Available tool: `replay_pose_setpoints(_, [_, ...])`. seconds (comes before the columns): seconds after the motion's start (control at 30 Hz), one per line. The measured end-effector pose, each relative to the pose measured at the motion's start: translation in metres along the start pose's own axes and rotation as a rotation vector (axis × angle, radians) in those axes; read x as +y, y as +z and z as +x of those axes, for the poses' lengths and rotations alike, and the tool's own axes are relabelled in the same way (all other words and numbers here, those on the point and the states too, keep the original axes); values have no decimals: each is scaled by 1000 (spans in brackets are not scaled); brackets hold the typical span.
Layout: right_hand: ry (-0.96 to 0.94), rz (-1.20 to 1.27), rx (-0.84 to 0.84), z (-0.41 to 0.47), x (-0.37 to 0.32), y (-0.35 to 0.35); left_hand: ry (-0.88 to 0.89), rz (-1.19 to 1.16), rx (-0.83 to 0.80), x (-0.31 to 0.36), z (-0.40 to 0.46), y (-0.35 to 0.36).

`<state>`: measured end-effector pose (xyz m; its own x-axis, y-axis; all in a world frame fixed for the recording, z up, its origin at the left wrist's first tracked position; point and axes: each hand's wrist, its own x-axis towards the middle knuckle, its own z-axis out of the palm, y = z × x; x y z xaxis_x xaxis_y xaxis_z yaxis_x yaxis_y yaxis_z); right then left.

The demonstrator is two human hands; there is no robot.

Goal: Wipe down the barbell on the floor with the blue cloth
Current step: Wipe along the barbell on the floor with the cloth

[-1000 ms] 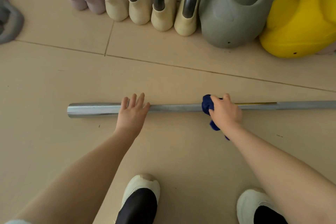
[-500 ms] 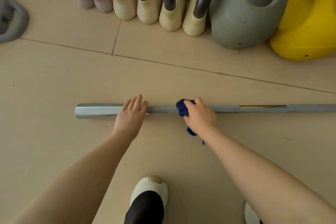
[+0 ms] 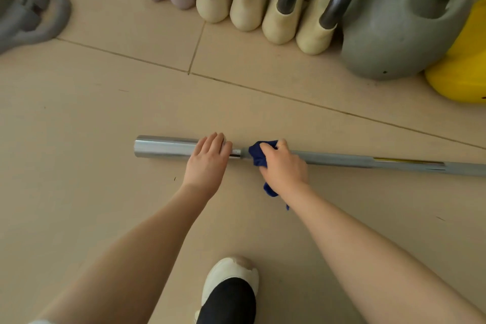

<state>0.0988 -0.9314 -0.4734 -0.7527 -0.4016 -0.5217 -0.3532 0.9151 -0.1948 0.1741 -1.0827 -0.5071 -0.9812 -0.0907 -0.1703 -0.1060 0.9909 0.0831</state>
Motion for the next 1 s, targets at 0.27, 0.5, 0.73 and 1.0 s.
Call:
replay_pose_setpoints(0.27, [54, -1, 0, -1, -13, -5, -6, -11, -39, 0, 3, -8])
replay_pose_setpoints(0.5, [-89, -14, -105, -10, -49, 18, 83, -181, -243, -11, 4, -17])
replay_pose_setpoints(0.73, [98, -16, -2, -4, -32, 6, 60, -55, -345, -20, 0, -10])
replay_pose_setpoints(1.0, [-13, 47, -62, -18, -60, 24, 22, -136, -242, -12, -8, -6])
